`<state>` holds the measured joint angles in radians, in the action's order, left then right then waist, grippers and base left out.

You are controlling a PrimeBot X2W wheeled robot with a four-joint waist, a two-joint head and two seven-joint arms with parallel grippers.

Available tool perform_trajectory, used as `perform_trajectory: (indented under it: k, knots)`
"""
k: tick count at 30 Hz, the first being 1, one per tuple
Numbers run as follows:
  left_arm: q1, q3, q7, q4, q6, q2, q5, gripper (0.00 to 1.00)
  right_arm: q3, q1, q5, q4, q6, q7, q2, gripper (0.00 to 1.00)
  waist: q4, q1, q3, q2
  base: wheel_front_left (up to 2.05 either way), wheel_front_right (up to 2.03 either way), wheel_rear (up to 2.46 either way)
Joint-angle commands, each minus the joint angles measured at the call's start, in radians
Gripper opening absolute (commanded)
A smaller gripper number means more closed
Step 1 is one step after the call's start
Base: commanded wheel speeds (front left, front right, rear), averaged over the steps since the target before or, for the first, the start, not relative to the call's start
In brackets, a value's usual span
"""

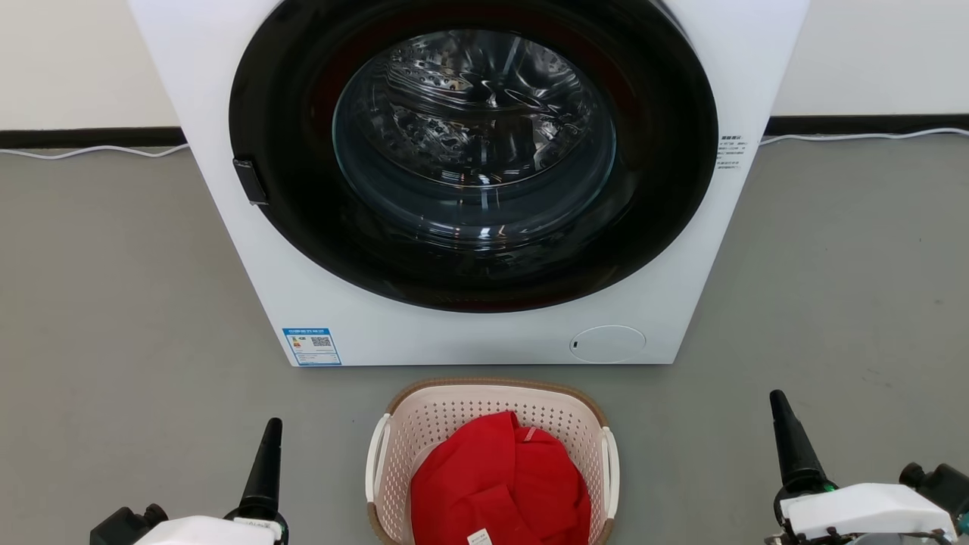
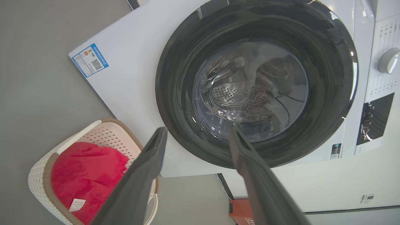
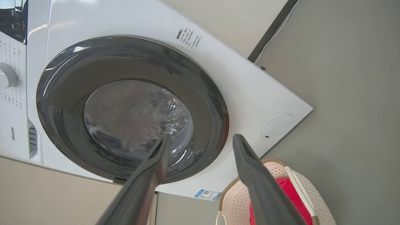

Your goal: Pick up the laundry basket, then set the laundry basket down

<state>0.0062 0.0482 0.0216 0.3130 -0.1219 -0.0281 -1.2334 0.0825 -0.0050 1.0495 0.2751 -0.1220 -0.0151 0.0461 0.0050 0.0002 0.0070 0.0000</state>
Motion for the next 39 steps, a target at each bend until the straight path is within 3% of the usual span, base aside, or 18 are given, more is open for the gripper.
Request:
perform_trajectory:
  k: [1,14,39]
  knots:
    - [-0.031,0.013,0.011,-0.023,-0.004,-0.009,0.03,1.0,-0.013,-0.036,-0.043,-0.033,-0.004,-0.019,0.017,1.0,0.001,-0.0001,0.0,0.0,0.0,0.0,0.0]
    - [-0.03,0.027,0.049,-0.028,-0.005,-0.013,0.278,1.0,-0.027,-0.048,-0.298,-0.014,-0.005,-0.057,0.026,1.0,0.003,-0.0001,-0.004,0.0,0.0,0.0,0.0]
    - [-0.01,0.056,0.122,-0.044,-0.006,-0.016,0.626,1.0,-0.061,-0.05,-0.629,0.0,-0.006,-0.13,0.034,1.0,0.007,-0.0001,-0.003,0.0,0.0,0.0,0.0]
